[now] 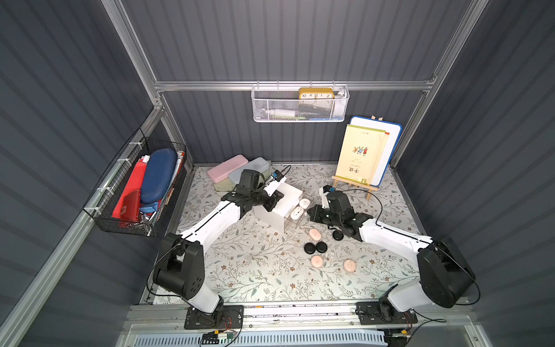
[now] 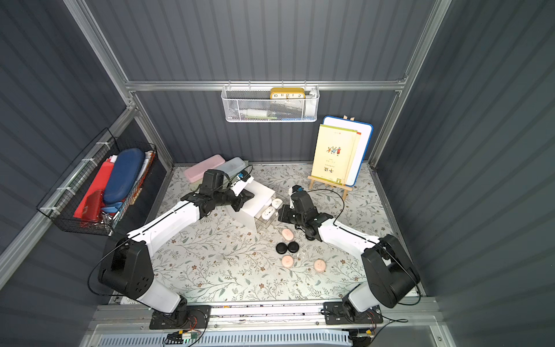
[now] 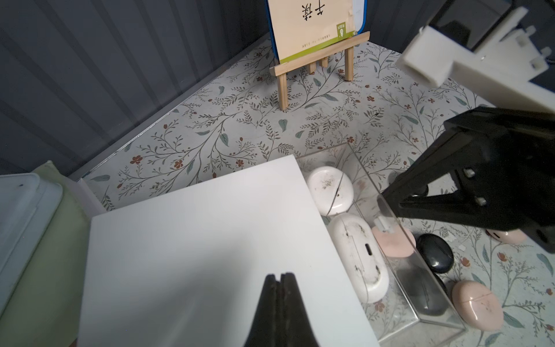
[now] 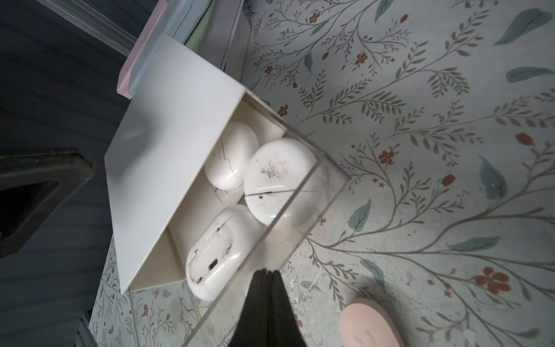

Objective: Put the bluetooth earphones in the drawer according to color
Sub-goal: Close the drawer in the storage box.

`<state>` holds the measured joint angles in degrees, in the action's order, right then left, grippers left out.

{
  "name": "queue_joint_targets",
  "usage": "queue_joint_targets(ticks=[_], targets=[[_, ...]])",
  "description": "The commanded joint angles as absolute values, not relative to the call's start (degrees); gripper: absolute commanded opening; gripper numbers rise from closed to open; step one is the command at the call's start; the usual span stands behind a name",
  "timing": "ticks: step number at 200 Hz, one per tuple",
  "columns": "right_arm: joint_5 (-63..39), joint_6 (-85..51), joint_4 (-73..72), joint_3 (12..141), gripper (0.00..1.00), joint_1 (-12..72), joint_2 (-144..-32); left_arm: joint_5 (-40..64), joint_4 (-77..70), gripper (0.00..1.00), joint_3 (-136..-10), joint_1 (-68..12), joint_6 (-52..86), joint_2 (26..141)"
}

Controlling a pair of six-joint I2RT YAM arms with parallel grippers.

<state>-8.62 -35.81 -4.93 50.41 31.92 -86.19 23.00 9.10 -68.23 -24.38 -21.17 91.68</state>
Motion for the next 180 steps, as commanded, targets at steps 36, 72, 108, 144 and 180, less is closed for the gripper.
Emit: queue_joint_targets(ticks=[36, 72, 108, 144, 180], targets=[[-12.1, -37.6, -8.3, 53.5, 0.0, 31.9, -89.7, 18.7, 12.4, 0.0, -69.7, -24.8, -19.4, 92.9], [-12.9, -38.3, -9.7, 54.6, 0.0, 31.9, -91.4, 18.2, 12.2, 0.0, -68.9, -25.0, -19.6, 92.2], [-13.5, -38.9, -11.0, 56.6, 0.0, 31.8, -93.8, 17.2, 12.7, 0.0, -69.3, -25.0, -19.6, 93.6], [-16.6, -40.5, -13.2, 57.8, 0.0, 31.5, -96.1, 16.9, 12.9, 0.0, -69.4, -25.0, -19.8, 94.1], [-17.9, -42.0, -15.3, 58.3, 0.0, 31.2, -97.6, 16.8, 12.9, 0.0, -69.1, -25.0, -19.9, 93.9]])
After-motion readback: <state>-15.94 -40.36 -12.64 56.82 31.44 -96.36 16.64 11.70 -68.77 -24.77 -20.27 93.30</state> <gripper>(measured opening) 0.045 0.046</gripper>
